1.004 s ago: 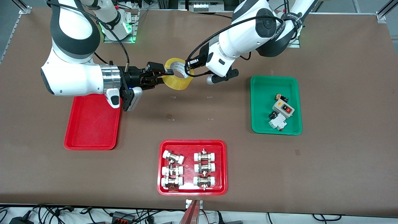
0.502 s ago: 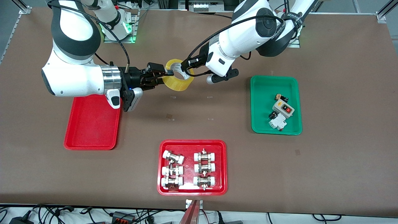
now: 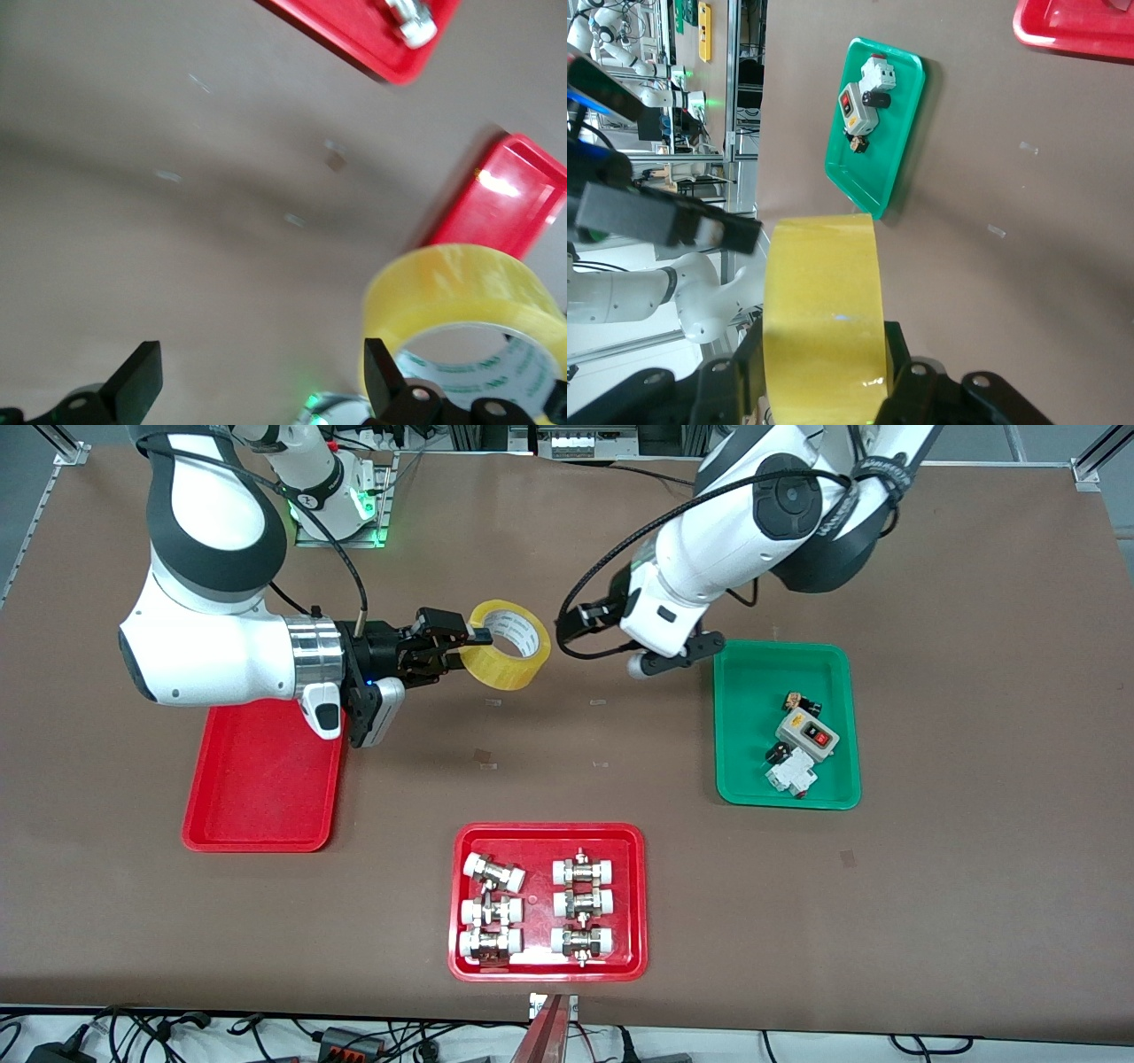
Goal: Left arm passes tape to right arm into tray
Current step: 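Open the left gripper and withdraw it while the right gripper carries tape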
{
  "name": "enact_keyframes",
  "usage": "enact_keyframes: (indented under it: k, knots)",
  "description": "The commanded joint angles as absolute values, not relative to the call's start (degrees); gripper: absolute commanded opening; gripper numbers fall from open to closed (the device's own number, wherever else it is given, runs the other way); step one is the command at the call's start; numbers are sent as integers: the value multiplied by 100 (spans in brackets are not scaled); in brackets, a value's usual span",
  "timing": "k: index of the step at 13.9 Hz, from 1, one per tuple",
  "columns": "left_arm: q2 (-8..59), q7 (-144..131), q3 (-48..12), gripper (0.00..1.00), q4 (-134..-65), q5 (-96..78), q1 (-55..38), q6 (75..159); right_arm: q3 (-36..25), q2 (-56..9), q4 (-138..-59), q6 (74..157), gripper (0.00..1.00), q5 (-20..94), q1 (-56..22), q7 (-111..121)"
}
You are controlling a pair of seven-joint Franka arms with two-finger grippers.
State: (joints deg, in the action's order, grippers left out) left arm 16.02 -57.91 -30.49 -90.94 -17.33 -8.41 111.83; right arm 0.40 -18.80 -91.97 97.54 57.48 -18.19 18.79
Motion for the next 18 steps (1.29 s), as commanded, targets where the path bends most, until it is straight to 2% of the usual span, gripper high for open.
enact_keyframes:
  k: [1, 5, 9, 12, 16, 18]
  knots:
    - [1389, -5818, -3050, 100, -9088, -970, -660, 10724, 44, -2100, -9132, 9694, 23, 5740, -1688, 2048]
    - [1213, -5739, -3050, 100, -9079, -757, -133, 10442, 44, -2381, -9141, 9703, 23, 5249, -1206, 2057]
    - [967, -5251, -3033, 100, -9079, -308, 360, 10029, 44, -2759, -9149, 9537, 23, 4983, -91, 2004]
    - [739, -4520, -2463, 100, -9097, -194, 316, 9730, 44, -3093, -9132, 9334, 23, 4792, 701, 2048]
    - [414, -2887, -1391, 100, -9088, -124, 281, 9247, 44, -3383, -9088, 9369, 23, 4368, 1518, 2398]
    - [247, -2017, -1030, 100, -9088, 26, 281, 9054, 44, -3602, -9079, 9387, 23, 4386, 1713, 2775]
